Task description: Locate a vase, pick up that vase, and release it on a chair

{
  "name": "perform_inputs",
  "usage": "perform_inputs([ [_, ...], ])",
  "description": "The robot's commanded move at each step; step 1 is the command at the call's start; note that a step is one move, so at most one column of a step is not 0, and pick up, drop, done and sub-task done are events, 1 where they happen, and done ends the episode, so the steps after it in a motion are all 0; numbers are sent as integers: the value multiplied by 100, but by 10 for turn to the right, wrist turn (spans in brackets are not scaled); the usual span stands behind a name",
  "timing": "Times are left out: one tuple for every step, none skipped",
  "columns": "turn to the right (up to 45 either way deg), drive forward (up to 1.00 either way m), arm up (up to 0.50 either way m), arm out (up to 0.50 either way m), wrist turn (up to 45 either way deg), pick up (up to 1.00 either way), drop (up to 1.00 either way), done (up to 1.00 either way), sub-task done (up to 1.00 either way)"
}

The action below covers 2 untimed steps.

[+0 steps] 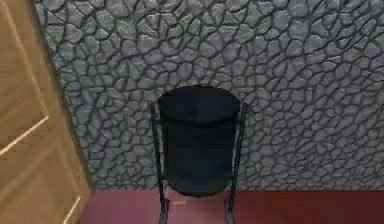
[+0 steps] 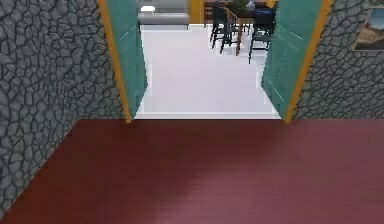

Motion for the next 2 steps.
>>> perform_inputs([
  [450,0,0,0,0,0,0,0,0],
  [450,0,0,0,0,0,0,0,0],
])
